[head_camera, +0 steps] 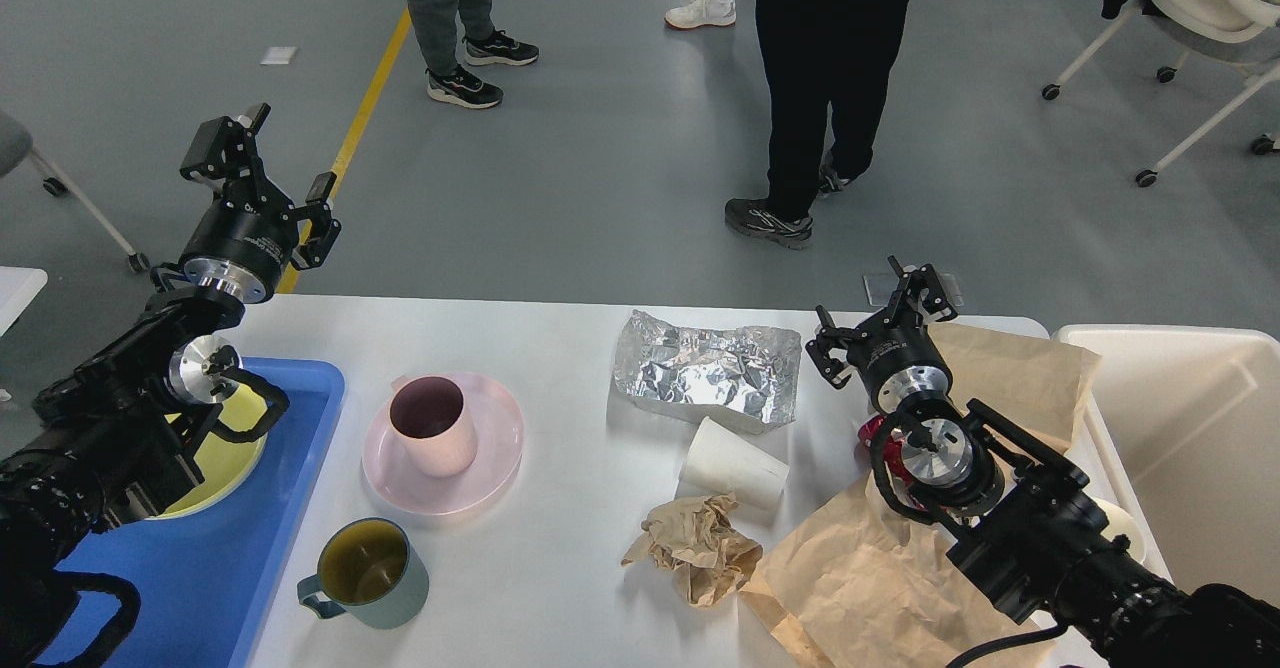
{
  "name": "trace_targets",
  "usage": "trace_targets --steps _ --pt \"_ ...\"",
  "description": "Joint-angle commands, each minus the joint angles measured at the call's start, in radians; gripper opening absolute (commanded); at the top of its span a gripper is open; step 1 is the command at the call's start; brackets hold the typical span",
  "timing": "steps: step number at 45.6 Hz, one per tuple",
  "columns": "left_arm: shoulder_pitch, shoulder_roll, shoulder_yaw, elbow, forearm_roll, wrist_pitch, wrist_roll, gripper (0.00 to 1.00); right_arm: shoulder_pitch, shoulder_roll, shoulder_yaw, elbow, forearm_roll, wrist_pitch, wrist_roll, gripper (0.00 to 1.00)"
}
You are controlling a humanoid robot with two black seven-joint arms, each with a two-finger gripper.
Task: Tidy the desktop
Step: 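Raise the left gripper up from the blue tray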
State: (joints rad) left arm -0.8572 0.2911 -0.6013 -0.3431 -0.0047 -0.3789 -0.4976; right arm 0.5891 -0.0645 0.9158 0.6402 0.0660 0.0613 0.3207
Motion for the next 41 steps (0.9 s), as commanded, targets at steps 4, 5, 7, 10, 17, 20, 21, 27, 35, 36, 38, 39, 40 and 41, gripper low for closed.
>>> trace_targets --steps 4,5,7,10,17,20,21,27,35,36,38,39,40,41 --pt "0.02 -0.007 -0.021 -0.02 -0.001 0.005 0.008 0.96 0.0 -0.001 0.0 0.001 0.0 0.0 0.0 1.0" --pt "0.02 -0.009 -0.021 -0.02 -0.001 0.005 0.01 0.96 0.0 -0.001 0.0 0.001 0.0 0.0 0.0 1.0" --pt "0.018 -0.009 -0.021 -0.02 -0.001 0.008 0.013 0.96 0.0 0.0 0.0 0.001 0.0 0.0 0.0 1.0" --pt "0.009 -0.004 -0.015 -0.02 -0.001 0.011 0.014 0.96 0.0 0.0 0.0 0.001 0.0 0.0 0.0 1.0" --pt "0.001 0.0 -0.011 -0.02 0.0 0.011 0.019 0.96 0.0 0.0 0.0 0.0 0.0 0.0 0.0 1.0" --pt "0.0 0.002 -0.009 -0.02 0.0 0.011 0.033 0.96 0.0 0.0 0.0 0.001 0.0 0.0 0.0 1.0" --pt "-0.002 0.002 -0.009 -0.02 0.0 0.011 0.042 0.96 0.0 -0.001 0.0 0.001 0.0 0.0 0.0 1.0" --pt "-0.009 0.008 -0.009 -0.02 0.006 0.014 0.122 0.96 0.0 0.0 0.0 0.001 0.0 0.0 0.0 1.0" --pt "-0.046 0.025 -0.008 -0.02 0.017 0.015 0.231 0.96 0.0 0.0 0.0 0.001 0.0 0.0 0.0 1.0" --pt "-0.051 0.029 -0.005 -0.024 0.017 0.014 0.243 0.96 0.0 0.0 0.0 0.001 0.0 0.0 0.0 1.0" --pt "-0.06 0.043 0.014 -0.028 0.017 0.014 0.263 0.96 0.0 0.0 0.0 0.001 0.0 0.0 0.0 1.0" --pt "-0.066 0.052 0.029 -0.03 0.017 0.014 0.271 0.96 0.0 -0.001 0.0 0.0 0.0 0.0 0.0 1.0" --pt "-0.077 0.06 0.046 -0.03 0.017 0.012 0.275 0.96 0.0 -0.001 0.0 -0.001 0.0 0.0 0.0 1.0" --pt "-0.088 0.066 0.067 -0.03 0.017 0.009 0.278 0.96 0.0 0.0 0.0 0.001 0.0 0.0 0.0 1.0"
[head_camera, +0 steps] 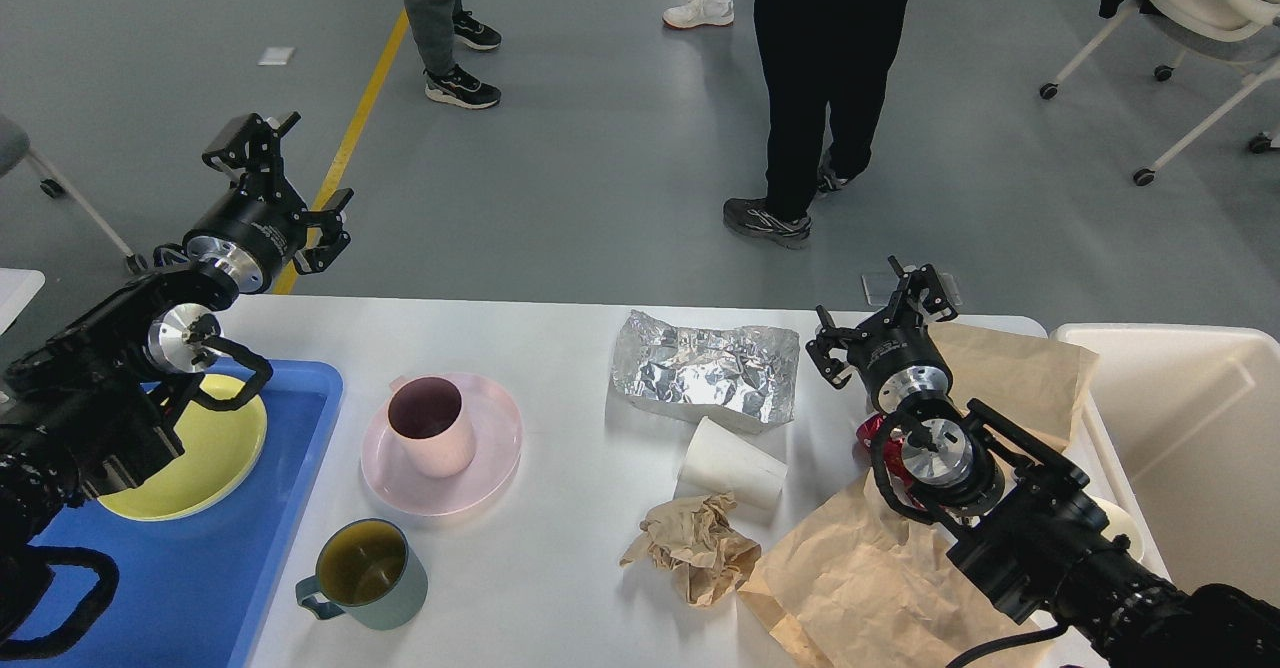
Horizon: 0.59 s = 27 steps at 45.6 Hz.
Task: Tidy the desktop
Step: 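Raise the left gripper up from the blue tray, then move the left gripper down over the green mug handle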
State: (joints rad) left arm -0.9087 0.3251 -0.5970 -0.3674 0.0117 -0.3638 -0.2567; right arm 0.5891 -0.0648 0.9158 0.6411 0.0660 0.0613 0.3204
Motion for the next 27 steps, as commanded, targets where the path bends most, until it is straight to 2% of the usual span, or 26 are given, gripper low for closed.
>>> trace_targets --steps 1,10,12,13,19,27 --pt "-0.048 0.037 0.087 -0.005 -0.001 -0.009 0.037 0.96 0.0 0.0 0.0 -0.001 0.0 0.0 0.0 1.0" --pt "-0.206 0.072 0.465 -0.002 0.002 -0.033 0.043 0.96 0.0 0.0 0.0 0.0 0.0 0.0 0.0 1.0" --pt "-0.258 0.075 0.554 -0.002 0.002 -0.033 0.043 0.96 0.0 0.0 0.0 0.0 0.0 0.0 0.0 1.0" --pt "-0.313 0.081 0.641 -0.002 0.002 -0.033 0.043 0.96 0.0 0.0 0.0 0.0 0.0 0.0 -0.001 1.0" --pt "-0.453 0.089 0.888 -0.002 0.002 -0.037 0.043 0.96 0.0 0.0 0.0 0.0 0.0 0.0 0.0 1.0" --pt "-0.532 0.088 1.157 -0.007 0.004 -0.041 0.043 0.96 0.0 -0.001 0.0 0.0 0.0 0.0 0.0 1.0"
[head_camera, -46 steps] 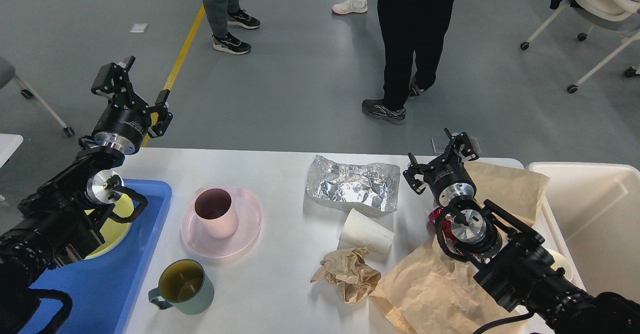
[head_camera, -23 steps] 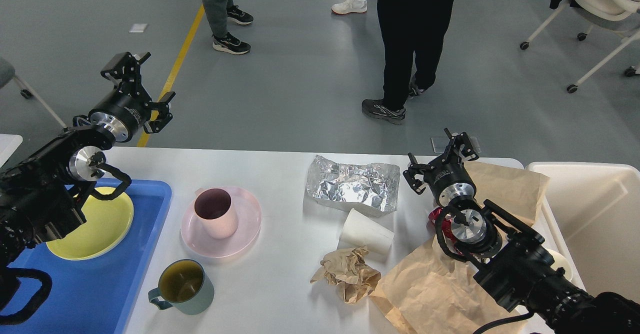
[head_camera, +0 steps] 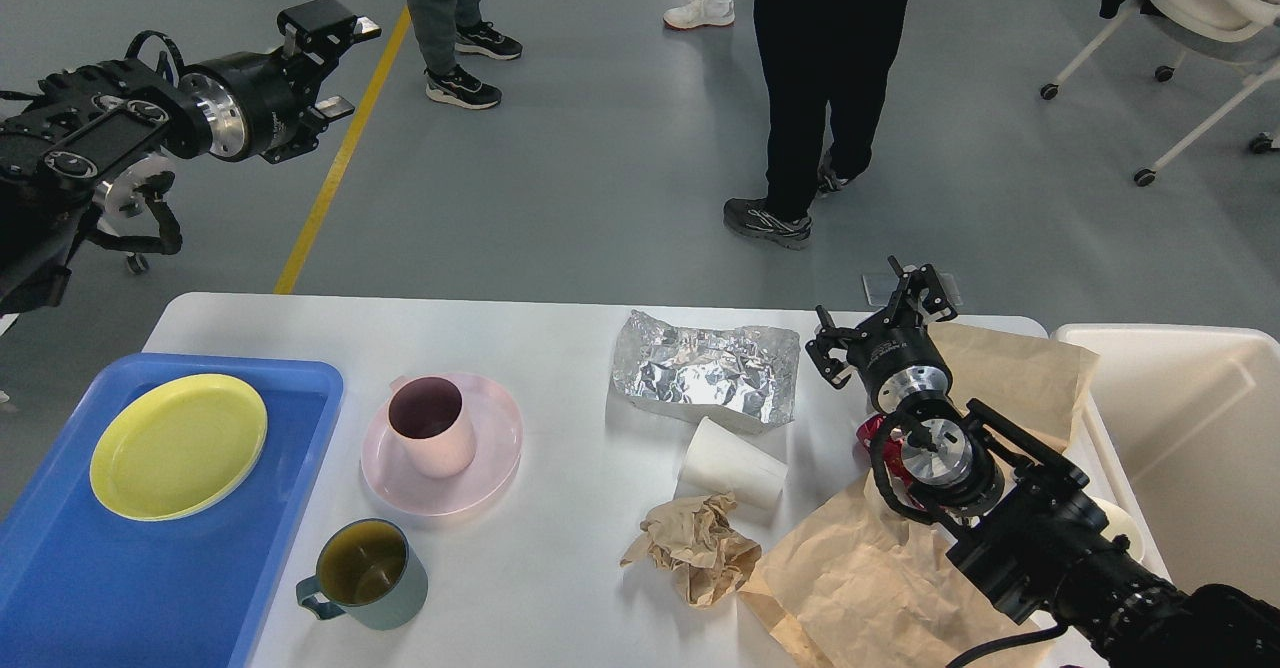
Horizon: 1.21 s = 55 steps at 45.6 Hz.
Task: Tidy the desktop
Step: 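Move the left gripper down over the green mug handle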
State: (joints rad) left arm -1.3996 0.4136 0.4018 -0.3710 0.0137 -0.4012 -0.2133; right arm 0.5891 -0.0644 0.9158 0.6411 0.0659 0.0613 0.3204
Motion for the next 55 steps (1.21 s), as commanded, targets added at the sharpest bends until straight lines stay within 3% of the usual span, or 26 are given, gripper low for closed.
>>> trace_targets --steps 1,7,13,19,26,38,49,55 --pt "-0.047 -0.002 0.185 -0.003 0.002 -0.005 -0.001 0.96 0.0 0.0 0.0 0.0 0.0 0.0 0.0 1.0" --pt "-0.111 -0.009 0.327 -0.072 0.014 -0.06 -0.001 0.96 0.0 0.0 0.0 0.0 0.0 0.0 0.0 1.0" --pt "-0.22 -0.024 0.598 -0.18 0.052 -0.169 -0.012 0.96 0.0 -0.002 0.0 0.0 0.0 0.0 -0.001 1.0" --pt "-0.326 -0.081 0.86 -0.243 0.066 -0.326 -0.015 0.96 0.0 -0.002 0.0 0.0 0.0 0.0 0.0 1.0" --pt "-0.364 -0.147 0.96 -0.252 0.066 -0.559 -0.009 0.96 0.0 0.0 0.0 -0.001 0.0 0.0 0.0 1.0" --pt "-0.418 -0.173 0.994 -0.374 0.068 -0.559 -0.006 0.96 0.0 0.0 0.0 0.0 0.0 0.0 0.0 1.0" --pt "-0.475 -0.228 1.036 -0.604 0.114 -0.559 -0.003 0.96 0.0 0.0 0.0 0.0 0.0 0.0 0.0 1.0" --pt "-0.479 -0.254 1.045 -0.669 0.12 -0.559 0.003 0.96 0.0 0.0 0.0 -0.001 0.0 0.0 0.0 1.0"
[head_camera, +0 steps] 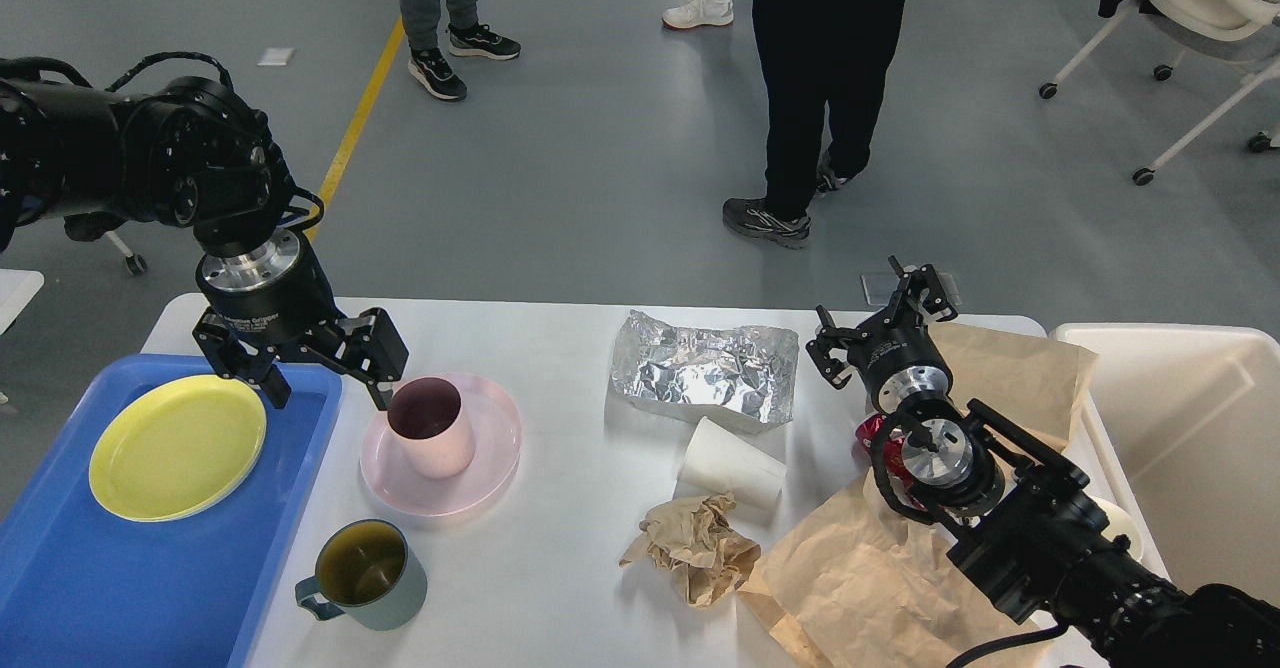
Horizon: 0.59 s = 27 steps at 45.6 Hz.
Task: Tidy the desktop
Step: 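Move the left gripper down over the green mug handle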
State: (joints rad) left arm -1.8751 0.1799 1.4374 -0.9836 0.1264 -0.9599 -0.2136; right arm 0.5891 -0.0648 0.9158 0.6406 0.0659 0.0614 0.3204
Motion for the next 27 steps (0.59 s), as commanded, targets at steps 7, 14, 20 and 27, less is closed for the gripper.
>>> trace_targets --steps 7,14,20,27 --pt "0.053 -0.011 0.04 -0.05 0.009 0.0 0.005 0.96 0.0 -0.001 0.0 0.001 0.0 0.0 0.0 1.0" --pt "0.16 -0.008 0.043 -0.001 0.01 0.0 0.019 0.96 0.0 -0.001 0.0 0.001 0.0 0.0 0.0 1.0" --pt "0.206 -0.014 0.024 0.016 0.009 0.0 0.028 0.96 0.0 0.0 0.0 0.001 0.0 0.0 0.0 1.0" --pt "0.232 -0.02 0.012 0.026 0.009 0.0 0.031 0.96 0.0 0.0 0.0 0.001 0.0 0.0 0.0 1.0"
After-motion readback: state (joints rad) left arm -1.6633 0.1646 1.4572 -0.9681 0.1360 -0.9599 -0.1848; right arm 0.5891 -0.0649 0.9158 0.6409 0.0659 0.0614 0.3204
